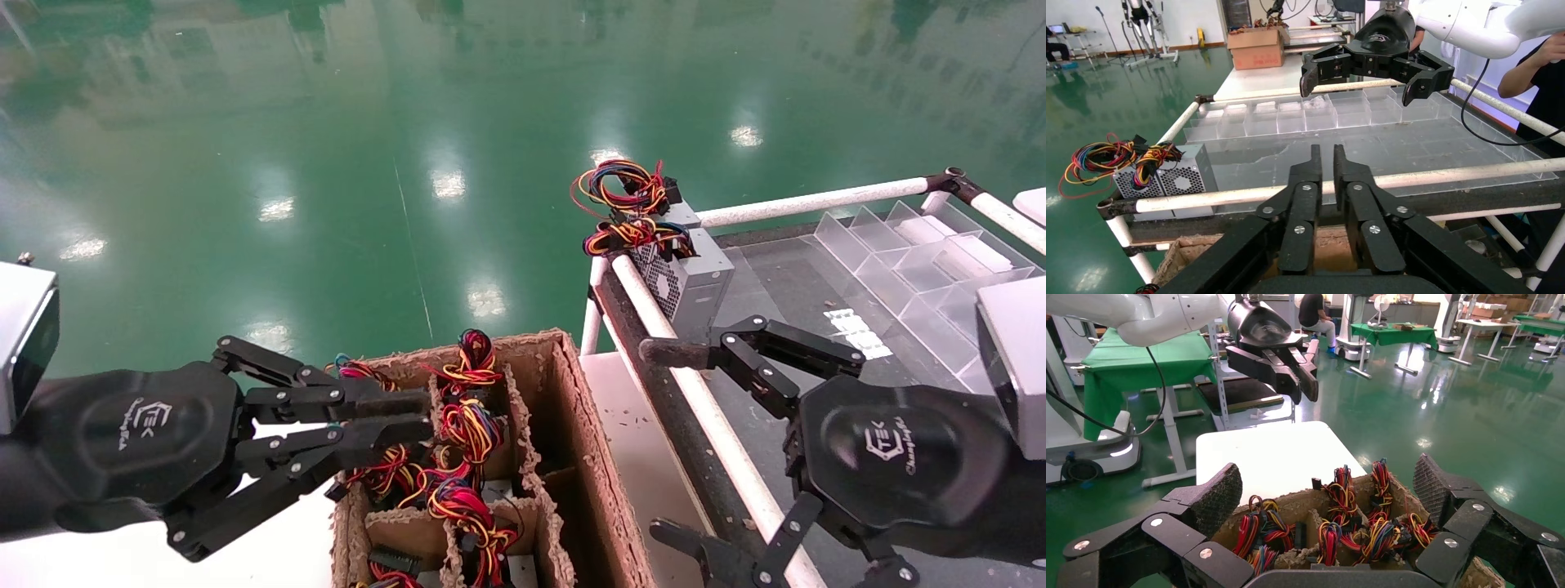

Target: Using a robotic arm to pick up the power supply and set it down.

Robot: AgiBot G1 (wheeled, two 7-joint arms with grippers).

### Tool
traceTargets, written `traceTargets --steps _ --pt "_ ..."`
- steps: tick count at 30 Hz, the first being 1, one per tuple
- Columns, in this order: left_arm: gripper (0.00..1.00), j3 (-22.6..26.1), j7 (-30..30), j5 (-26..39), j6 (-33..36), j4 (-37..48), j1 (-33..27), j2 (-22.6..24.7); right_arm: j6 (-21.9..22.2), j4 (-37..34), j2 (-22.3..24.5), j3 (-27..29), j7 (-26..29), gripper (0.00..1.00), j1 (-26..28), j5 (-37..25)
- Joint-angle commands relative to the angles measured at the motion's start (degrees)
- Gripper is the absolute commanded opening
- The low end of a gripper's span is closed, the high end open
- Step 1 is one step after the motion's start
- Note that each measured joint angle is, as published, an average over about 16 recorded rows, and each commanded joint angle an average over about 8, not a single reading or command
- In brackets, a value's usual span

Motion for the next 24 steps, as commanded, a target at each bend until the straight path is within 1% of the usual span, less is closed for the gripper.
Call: traceTargets --steps 1,2,9,10,18,24 --pt "0.0 0.0 0.0 0.0 0.0 0.0 0.0 0.0 0.0 0.0 0.0 0.0 0.0 1.0 0.0 0.0" --pt "0.06 0.0 0.0 0.0 0.0 0.0 0.0 0.0 0.0 0.0 0.0 0.0 0.0 1.0 0.0 0.0" --pt "0.93 0.0 0.0 0.0 0.0 0.0 0.0 0.0 0.0 0.0 0.0 0.0 0.0 1.0 0.0 0.0" --pt "1.0 0.0 0.0 0.0 0.0 0.0 0.0 0.0 0.0 0.0 0.0 0.0 0.0 1.0 0.0 0.0" --pt "1.0 0.0 0.0 0.0 0.0 0.0 0.0 0.0 0.14 -0.1 0.01 -0.03 0.04 1.0 -0.11 -0.09" --pt "1.0 0.01 0.01 0.0 0.0 0.01 -0.01 0.0 1.6 -0.8 0.0 -0.49 0.53 1.0 -0.73 -1.3"
